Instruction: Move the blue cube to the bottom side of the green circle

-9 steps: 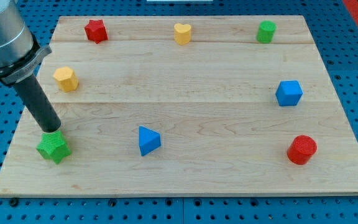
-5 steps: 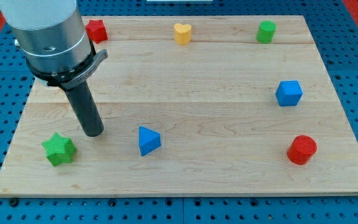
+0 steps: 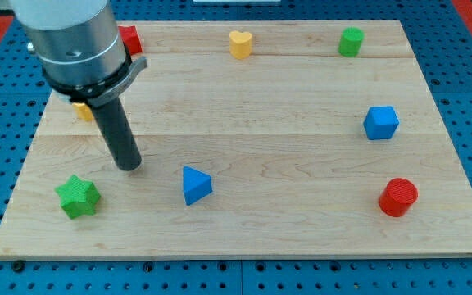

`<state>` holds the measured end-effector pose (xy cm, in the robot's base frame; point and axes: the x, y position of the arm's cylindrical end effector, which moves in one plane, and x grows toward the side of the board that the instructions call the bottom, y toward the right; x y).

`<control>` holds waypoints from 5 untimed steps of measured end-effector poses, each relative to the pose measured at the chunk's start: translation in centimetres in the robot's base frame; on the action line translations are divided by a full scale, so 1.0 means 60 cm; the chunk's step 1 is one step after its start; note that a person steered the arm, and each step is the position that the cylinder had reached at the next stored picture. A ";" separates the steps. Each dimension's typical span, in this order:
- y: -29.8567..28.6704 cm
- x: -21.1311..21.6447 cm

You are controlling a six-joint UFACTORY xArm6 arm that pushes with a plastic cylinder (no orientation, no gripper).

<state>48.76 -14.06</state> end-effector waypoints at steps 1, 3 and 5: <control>0.083 -0.027; 0.402 -0.012; 0.622 -0.075</control>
<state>44.25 23.25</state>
